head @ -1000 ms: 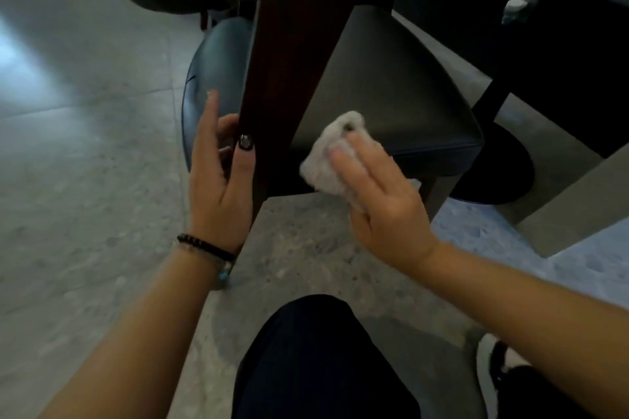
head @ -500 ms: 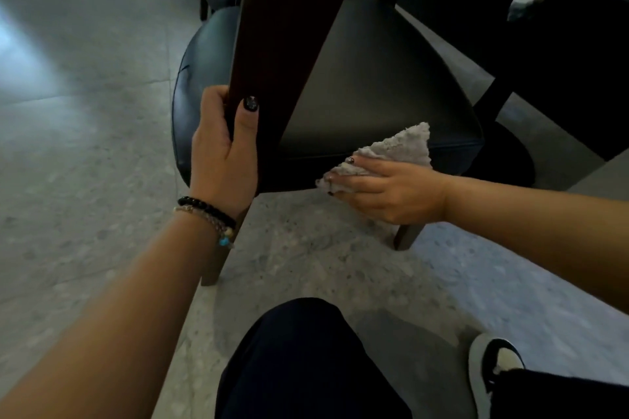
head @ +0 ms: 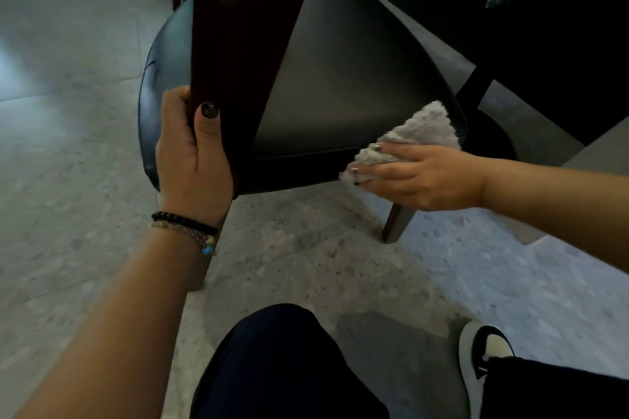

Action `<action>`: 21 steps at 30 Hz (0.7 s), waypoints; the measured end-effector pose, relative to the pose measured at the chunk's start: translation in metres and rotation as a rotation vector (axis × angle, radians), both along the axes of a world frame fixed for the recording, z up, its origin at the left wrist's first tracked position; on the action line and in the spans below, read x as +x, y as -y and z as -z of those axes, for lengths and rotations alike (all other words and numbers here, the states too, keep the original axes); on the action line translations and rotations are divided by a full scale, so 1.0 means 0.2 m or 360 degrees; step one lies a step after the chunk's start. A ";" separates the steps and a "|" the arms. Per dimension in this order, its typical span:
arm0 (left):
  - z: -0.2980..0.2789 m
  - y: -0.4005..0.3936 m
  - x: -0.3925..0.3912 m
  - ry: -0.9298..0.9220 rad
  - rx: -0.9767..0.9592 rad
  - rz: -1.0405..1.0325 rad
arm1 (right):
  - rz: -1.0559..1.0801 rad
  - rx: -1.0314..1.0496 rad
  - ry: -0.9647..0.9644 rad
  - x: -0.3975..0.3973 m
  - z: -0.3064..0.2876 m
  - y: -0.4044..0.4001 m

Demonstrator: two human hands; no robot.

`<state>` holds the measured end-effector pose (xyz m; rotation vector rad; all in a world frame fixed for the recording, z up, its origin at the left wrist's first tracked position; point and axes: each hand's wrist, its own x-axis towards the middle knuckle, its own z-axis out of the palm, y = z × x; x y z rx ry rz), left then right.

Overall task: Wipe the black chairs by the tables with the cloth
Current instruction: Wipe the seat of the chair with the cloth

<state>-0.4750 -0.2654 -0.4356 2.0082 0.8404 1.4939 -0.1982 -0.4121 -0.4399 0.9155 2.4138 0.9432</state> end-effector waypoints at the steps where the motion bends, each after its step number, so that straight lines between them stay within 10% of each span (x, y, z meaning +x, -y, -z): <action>1: 0.00 0.00 0.00 0.0007 -0.0013 -0.0002 | 0.0053 0.0020 0.0021 0.01 -0.01 0.03; 10: -0.01 -0.02 -0.02 -0.0129 0.0057 -0.0011 | -0.0198 0.0241 -0.0477 -0.32 0.04 -0.27; 21: 0.00 -0.03 -0.03 -0.0090 0.0003 0.0023 | 0.0443 0.0052 -0.0348 0.25 -0.08 0.25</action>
